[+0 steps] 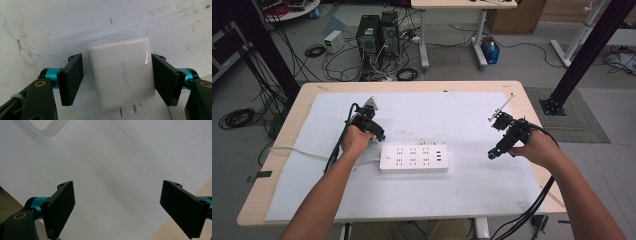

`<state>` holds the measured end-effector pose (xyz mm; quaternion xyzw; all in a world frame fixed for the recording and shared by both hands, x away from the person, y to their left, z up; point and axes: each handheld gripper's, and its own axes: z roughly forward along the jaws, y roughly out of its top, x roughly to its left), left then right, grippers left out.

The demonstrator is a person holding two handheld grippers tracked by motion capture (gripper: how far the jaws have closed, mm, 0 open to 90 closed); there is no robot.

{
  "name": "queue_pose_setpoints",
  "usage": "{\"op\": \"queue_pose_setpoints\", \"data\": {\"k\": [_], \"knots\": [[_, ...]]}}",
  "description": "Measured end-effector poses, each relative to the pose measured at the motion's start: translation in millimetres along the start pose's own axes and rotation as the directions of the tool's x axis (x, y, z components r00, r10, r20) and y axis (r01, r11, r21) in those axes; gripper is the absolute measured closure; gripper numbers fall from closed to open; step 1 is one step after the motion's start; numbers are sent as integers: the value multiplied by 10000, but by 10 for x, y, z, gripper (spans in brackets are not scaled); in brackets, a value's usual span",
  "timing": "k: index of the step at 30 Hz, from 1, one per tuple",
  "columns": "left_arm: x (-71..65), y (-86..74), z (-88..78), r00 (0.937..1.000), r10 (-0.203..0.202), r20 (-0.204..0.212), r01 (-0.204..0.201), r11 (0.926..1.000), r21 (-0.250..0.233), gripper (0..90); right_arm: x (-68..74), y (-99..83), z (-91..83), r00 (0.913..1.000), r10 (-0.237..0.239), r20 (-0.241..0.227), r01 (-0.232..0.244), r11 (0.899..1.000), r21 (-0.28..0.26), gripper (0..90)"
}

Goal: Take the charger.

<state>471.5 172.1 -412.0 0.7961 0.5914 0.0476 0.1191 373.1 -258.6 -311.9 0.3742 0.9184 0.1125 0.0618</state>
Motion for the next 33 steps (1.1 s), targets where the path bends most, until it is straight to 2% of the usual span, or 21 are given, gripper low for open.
{"op": "queue_pose_setpoints", "data": {"k": [3,6,9,14,20,24,27,28,29,30,31,33], "knots": [[-3,-8,-13,9999,74,73,-74,10000,-65,379,1,5,11,10000,-22,-28,22,10000,-20,122],[-4,-16,-21,9998,188,43,-187,9998,-117,416,9,18,11,10000,-96,-20,96,10000,-28,121],[14,-30,-24,9998,122,177,-117,9996,-250,423,5,14,15,9998,-180,-26,180,9998,-38,121],[51,-36,-85,9994,234,265,-222,9987,-457,424,-2,7,10,10000,-13,-21,13,10000,-37,121],[182,-76,-298,9987,215,459,-162,9934,-1132,424,0,17,25,10000,-16,-79,17,10000,87,122],[286,-115,-486,9971,442,621,-347,9885,-1474,425,15,34,21,9999,-105,-82,105,9999,3,122],[320,-141,-605,9938,764,808,-612,9824,-1764,425,18,30,11,9999,-109,-48,109,9999,-92,122],[320,-141,-605,9938,764,808,-612,9824,-1764,425,18,30,11,9999,-109,-48,109,9999,-92,122],[326,-170,-700,9880,1223,947,-1026,9763,-1905,425,18,26,7,9999,-105,-58,104,9999,-116,122],[326,-170,-700,9880,1223,947,-1026,9763,-1905,425,18,26,7,9999,-105,-58,104,9999,-116,122],[312,-205,-779,9813,1626,1026,-1398,9698,-1998,425,18,10,-2,10000,-69,-32,69,9999,-158,121],[299,-246,-857,9719,2093,1079,-1836,9605,-2093,425,17,-6,-15,10000,-31,-6,31,9998,-215,121]]}}
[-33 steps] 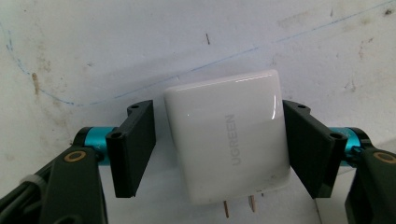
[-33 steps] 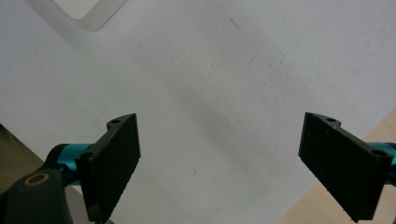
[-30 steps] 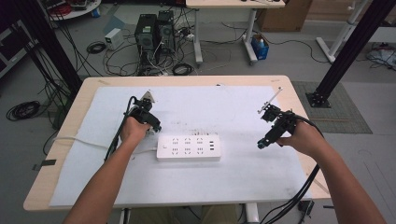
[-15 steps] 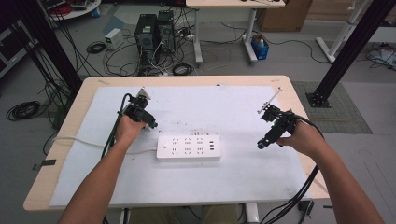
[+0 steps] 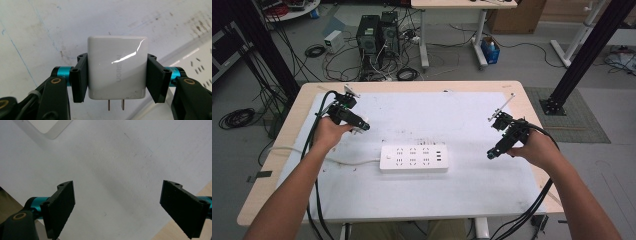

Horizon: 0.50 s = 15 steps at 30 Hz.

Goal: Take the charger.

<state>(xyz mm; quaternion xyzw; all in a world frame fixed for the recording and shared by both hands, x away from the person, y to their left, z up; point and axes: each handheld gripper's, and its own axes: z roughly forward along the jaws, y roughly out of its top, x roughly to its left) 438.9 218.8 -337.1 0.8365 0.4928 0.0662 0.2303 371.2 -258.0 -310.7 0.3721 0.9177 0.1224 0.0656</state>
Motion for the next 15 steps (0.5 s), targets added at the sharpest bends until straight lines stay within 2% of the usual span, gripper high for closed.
{"op": "queue_pose_setpoints", "data": {"k": [3,5,7,9,10,11,12,14,15], "knots": [[-57,-48,-125,9972,650,358,-641,9976,-265,425,15,-7,-2,10000,-12,30,12,9999,-101,122],[-105,-85,-204,9909,1230,547,-1203,9915,-500,425,27,-11,6,10000,-22,60,22,10000,-82,122],[-153,-119,-276,9811,1808,688,-1761,9820,-681,425,42,-7,12,9999,-36,119,37,10000,-36,122],[-207,-149,-342,9717,2221,811,-2155,9730,-823,425,60,-1,7,10000,-40,78,40,10000,-36,122],[-226,-157,-376,9645,2498,857,-2431,9665,-821,425,69,4,5,9999,-34,107,35,10000,-55,122],[-226,-157,-376,9645,2498,857,-2431,9665,-821,425,69,4,5,9999,-34,107,35,10000,-55,122],[-273,-180,-423,9559,2777,954,-2693,9586,-921,425,79,7,1,10000,-41,80,41,10000,-74,122],[-307,-197,-460,9476,3043,975,-2954,9506,-957,425,103,11,-6,9999,-88,110,89,9999,-97,121],[-325,-212,-487,9415,3229,966,-3131,9440,-1038,425,110,11,-11,9999,-113,114,114,9999,-83,122]]}}
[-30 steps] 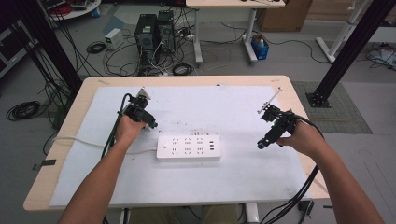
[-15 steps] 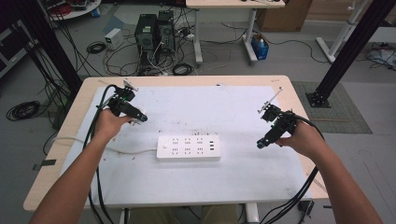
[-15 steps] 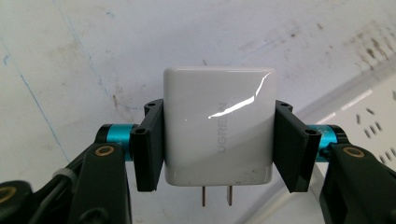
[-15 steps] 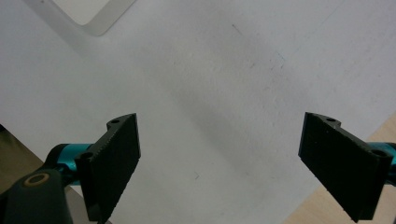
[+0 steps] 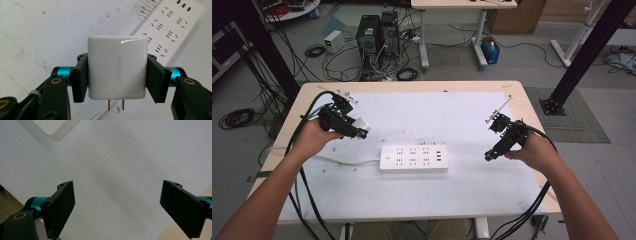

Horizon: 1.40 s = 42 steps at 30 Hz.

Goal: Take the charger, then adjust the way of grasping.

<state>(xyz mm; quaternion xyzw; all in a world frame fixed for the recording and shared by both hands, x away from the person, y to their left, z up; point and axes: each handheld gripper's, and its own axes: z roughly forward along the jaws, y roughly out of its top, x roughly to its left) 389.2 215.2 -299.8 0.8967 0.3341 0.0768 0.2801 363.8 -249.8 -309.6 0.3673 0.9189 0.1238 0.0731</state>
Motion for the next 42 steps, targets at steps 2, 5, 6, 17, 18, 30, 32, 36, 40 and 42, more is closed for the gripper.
{"op": "queue_pose_setpoints", "data": {"k": [2,5,6,17,18,30,32,36,40,42], "knots": [[-29,-10,-28,9999,106,79,-105,9999,-80,425,13,-2,-5,10000,0,2,0,10000,-41,122],[-77,-31,-88,9994,317,124,-315,9995,-100,425,31,-4,-20,10000,-65,16,66,9999,-79,122],[-94,-35,-105,9993,340,179,-339,9994,-86,425,39,-4,-28,9999,-100,-15,99,9999,-99,122],[-203,-33,-143,9972,702,273,-700,9975,-75,425,64,-37,-90,9999,169,17,-168,9992,-358,122],[-209,-30,-140,9969,731,291,-729,9973,-90,425,69,-44,-95,9999,128,32,-127,9993,-351,122],[-378,49,-145,9862,1555,562,-1545,9877,-222,425,100,-92,-93,9978,615,-248,-632,9953,-729,122],[-409,54,-135,9828,1742,607,-1731,9846,-237,425,116,-93,-89,9963,796,-319,-820,9931,-839,122],[-477,71,-113,9738,2169,682,-2150,9760,-336,425,155,-103,-88,9932,1066,-459,-1117,9853,-1293,122],[-570,106,-63,9612,2627,842,-2596,9646,-464,425,220,-98,-70,9915,1135,-631,-1219,9809,-1519,122],[-618,125,-33,9518,2919,943,-2877,9561,-561,425,258,-93,-60,9911,1115,-723,-1223,9779,-1694,122]]}}
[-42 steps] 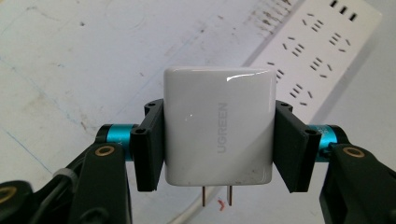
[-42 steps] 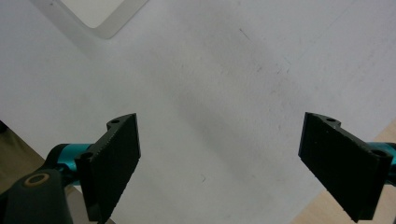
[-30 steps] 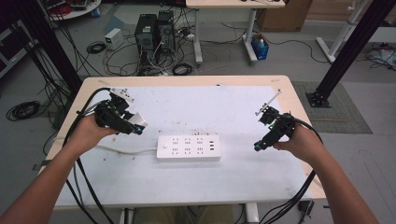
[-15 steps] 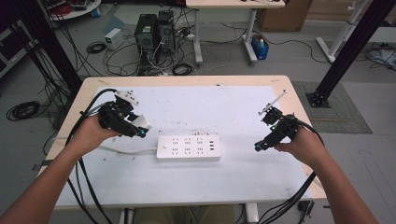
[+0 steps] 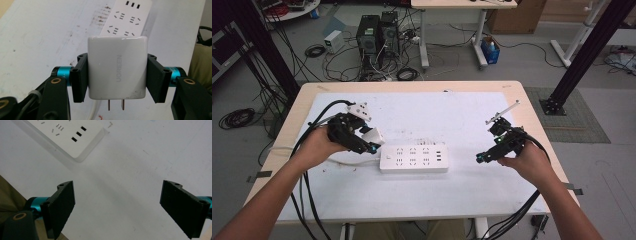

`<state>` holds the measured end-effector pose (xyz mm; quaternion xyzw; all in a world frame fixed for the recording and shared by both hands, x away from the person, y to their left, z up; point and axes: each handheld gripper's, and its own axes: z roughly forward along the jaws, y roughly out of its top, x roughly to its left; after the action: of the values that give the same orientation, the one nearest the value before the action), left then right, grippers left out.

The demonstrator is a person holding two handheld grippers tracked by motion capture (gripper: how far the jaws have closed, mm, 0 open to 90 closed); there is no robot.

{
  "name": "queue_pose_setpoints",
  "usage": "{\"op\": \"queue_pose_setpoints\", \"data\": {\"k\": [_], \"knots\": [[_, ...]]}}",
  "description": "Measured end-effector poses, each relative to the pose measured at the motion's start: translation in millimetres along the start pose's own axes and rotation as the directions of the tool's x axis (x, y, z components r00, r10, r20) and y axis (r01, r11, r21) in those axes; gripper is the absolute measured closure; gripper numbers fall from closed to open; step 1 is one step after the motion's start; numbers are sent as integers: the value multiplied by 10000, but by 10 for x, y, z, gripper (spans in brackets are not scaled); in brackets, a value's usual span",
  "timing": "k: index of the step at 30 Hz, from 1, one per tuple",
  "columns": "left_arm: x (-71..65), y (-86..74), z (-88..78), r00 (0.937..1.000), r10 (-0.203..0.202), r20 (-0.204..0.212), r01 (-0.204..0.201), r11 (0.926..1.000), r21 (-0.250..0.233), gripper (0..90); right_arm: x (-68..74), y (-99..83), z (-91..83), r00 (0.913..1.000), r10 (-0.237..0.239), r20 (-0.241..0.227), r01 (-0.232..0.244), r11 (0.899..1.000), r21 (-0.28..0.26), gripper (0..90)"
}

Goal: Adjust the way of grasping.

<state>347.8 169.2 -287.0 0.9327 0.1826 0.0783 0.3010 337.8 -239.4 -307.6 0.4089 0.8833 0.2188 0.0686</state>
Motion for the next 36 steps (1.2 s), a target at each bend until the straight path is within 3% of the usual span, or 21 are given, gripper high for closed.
{"op": "queue_pose_setpoints", "data": {"k": [3,6,13,22,25,26,28,33,36], "knots": [[-62,48,62,9994,315,142,-314,9995,-98,425,46,0,22,9999,96,-95,-98,9996,-258,121],[-113,95,128,9982,513,296,-506,9984,-247,425,73,-6,37,9984,310,-474,-335,9980,-537,122],[-218,180,333,9916,1061,735,-1006,9921,-744,425,113,-7,33,9872,968,-1271,-1105,9883,-1054,122],[-322,295,513,9839,1524,931,-1398,9816,-1299,425,156,-1,13,9448,1843,-2710,-2274,9641,-1371,122],[-342,324,558,9839,1474,1007,-1321,9806,-1446,425,163,-2,9,9301,2133,-2990,-2626,9553,-1355,122],[-342,324,558,9839,1474,1007,-1321,9806,-1446,425,163,-2,9,9301,2133,-2990,-2626,9553,-1355,122],[-354,346,597,9824,1554,1035,-1390,9788,-1503,425,169,-2,20,9167,2351,-3231,-2886,9488,-1284,122],[-388,377,658,9796,1671,1114,-1477,9752,-1648,425,178,3,45,9013,2588,-3473,-3136,9430,-1111,122],[-403,392,686,9776,1730,1198,-1505,9726,-1770,425,188,11,57,8872,2742,-3712,-3359,9352,-1121,122]]}}
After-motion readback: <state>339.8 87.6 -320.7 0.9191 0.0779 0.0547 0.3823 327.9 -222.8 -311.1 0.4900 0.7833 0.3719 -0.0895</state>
